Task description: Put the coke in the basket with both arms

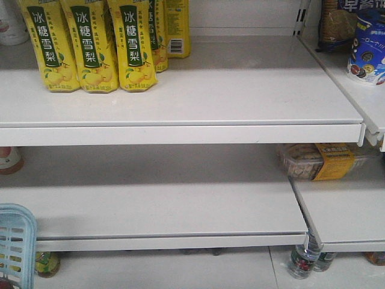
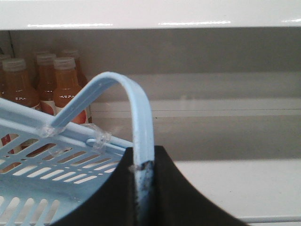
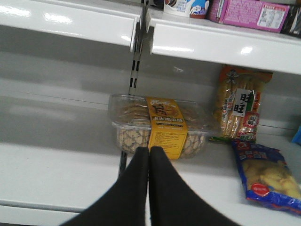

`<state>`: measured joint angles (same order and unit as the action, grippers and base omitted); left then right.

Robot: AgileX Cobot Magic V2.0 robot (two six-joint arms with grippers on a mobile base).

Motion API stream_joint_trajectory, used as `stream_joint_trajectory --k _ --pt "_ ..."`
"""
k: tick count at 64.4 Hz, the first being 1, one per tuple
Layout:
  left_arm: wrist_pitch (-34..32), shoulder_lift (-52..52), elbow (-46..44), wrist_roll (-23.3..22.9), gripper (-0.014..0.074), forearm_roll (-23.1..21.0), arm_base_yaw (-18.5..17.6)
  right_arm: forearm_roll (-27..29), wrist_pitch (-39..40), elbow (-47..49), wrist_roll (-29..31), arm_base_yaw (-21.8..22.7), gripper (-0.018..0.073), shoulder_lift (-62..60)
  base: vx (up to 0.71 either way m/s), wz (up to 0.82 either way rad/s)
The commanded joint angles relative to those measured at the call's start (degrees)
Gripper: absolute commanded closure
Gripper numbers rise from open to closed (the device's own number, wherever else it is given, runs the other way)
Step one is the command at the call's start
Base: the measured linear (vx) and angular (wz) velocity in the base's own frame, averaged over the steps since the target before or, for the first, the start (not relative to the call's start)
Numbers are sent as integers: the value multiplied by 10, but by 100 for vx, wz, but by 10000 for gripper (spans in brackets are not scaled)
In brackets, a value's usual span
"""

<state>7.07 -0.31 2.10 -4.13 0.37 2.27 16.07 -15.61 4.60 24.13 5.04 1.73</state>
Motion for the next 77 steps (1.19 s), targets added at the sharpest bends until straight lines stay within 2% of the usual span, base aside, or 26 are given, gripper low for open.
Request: stream_joint_trajectory --k 1,11,22,29,42,63,77 --pt "-93 -12 -2 6 603 10 1 -48 81 -19 -80 -29 568 -10 0 0" --pt "-93 -12 -2 6 603 10 1 -135 141 -68 -188 -69 568 -35 0 0" --pt "-93 -12 -2 6 603 10 1 -211 136 -69 -268 -69 568 -34 0 0" --pt "-93 -12 -2 6 603 10 1 -230 135 -69 -308 -69 568 -34 0 0" --pt "-93 -12 -2 6 603 10 1 -229 135 -69 -305 -69 568 -34 0 0" --pt "-93 -12 -2 6 603 10 1 -210 134 -69 -245 -69 568 -34 0 0" --pt "-93 -12 -2 6 603 10 1 -208 134 -69 -241 -69 568 -34 0 0"
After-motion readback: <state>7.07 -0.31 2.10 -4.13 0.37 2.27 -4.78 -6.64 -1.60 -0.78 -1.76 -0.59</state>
